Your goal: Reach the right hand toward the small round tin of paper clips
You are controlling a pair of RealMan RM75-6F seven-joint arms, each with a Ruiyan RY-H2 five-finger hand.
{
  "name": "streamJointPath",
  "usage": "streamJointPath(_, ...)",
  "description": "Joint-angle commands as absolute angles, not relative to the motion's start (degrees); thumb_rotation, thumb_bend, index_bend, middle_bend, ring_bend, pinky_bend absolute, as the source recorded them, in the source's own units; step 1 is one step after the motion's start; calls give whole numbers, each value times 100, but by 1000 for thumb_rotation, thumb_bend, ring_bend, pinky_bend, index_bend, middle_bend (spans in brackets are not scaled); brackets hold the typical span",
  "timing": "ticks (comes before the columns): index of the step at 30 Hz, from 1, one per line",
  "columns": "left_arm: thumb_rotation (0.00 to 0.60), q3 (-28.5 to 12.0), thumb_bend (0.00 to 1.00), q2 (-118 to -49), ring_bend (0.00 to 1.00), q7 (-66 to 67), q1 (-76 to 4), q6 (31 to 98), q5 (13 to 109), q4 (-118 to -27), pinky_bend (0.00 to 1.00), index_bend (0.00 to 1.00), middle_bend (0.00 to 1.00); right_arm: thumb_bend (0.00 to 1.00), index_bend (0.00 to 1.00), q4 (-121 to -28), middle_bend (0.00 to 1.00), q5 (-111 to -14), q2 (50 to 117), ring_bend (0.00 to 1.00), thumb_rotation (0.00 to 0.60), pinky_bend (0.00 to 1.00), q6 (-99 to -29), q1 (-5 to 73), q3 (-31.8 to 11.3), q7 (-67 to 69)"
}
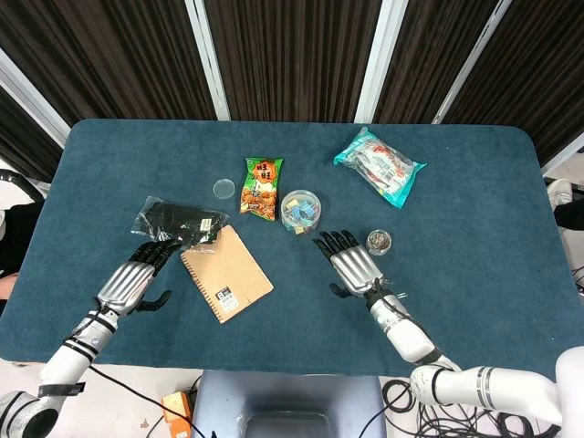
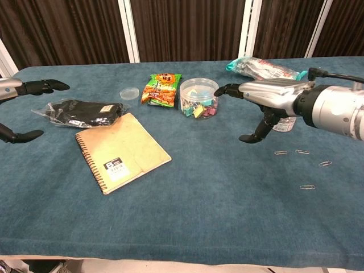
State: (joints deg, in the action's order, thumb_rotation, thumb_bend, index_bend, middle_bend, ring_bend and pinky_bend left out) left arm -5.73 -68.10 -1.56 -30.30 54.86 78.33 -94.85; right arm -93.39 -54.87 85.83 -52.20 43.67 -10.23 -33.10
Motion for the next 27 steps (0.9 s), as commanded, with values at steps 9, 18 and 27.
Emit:
streamJointPath(9,600,-232,395,-6525,0,278,-2735,6004,8174,-9900,0,0,0,238,26,-9683,0,-5803,8108,0,600,0,-5466,4156,-646,-3169)
streamJointPath(18,600,938,391,-6526,0,305,-1491,7723,9831,-9344,0,0,0,238,272,-9779,0,-6928,7310,0,600,0,-5688,3507,323,-2655)
streamJointPath(27,600,1300,390,-7009,0,206,-938,8428,10480,-8526,0,0,0,238,421,-9187,0,-7909,7349,0,600,0,-5553,3193,768,-1641)
